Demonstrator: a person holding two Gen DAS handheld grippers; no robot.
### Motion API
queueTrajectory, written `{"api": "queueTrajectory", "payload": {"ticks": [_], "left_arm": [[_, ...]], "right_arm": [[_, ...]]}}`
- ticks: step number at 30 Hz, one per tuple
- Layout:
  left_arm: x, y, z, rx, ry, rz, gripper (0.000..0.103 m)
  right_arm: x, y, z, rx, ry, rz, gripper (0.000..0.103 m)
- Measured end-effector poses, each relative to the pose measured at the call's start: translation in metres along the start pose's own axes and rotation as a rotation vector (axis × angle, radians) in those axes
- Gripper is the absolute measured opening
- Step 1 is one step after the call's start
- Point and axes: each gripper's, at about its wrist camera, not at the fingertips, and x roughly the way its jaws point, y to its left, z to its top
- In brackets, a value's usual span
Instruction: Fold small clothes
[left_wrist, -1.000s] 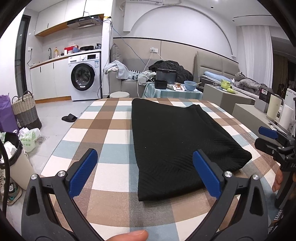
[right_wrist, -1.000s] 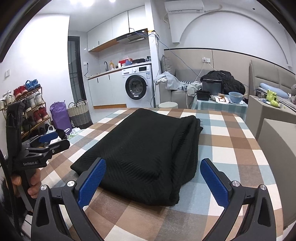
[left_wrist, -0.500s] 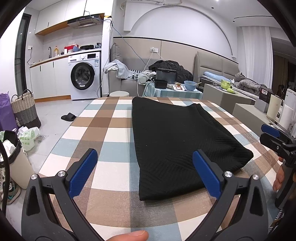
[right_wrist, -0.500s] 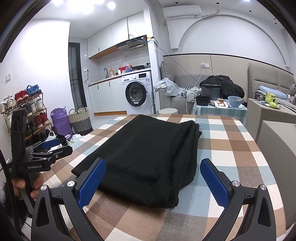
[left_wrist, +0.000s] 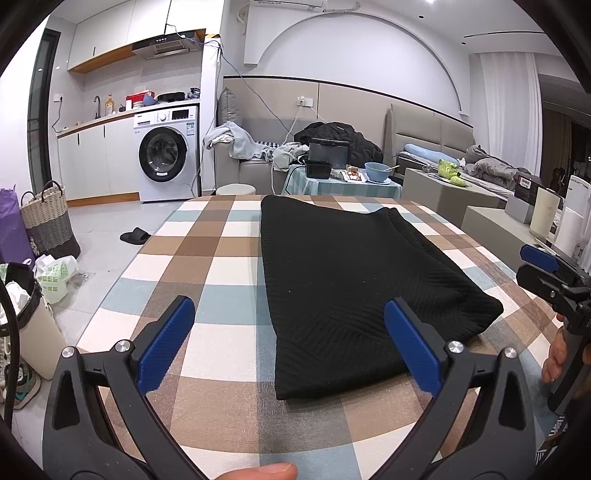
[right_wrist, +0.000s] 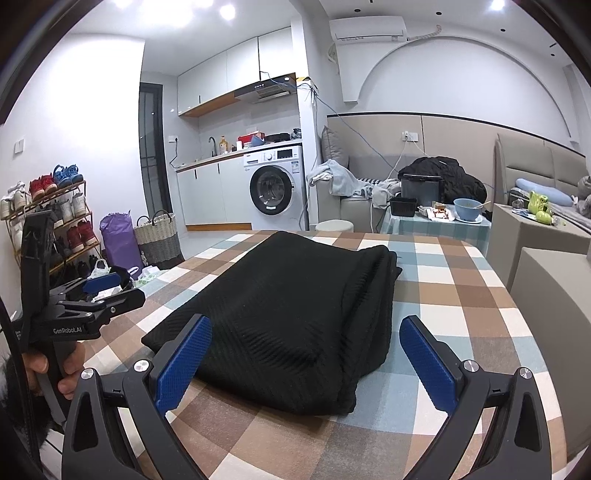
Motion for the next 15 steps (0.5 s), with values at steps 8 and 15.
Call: {"api": "queueTrajectory", "payload": {"ticks": [8, 15], "left_arm": [[-0.0006, -0.0009, 0.0014, 0.000, -0.006, 0.001, 0.102], [-0.0011, -0.0007, 0.0016, 0.001, -0.009, 0.002, 0.102]], "right_arm": [[0.0008, -0.0018, 0.0001, 0.000, 0.001, 0.000, 0.103], [0.0007, -0.0014, 0.0001, 0.002, 0.002, 0.000, 0.103]]}}
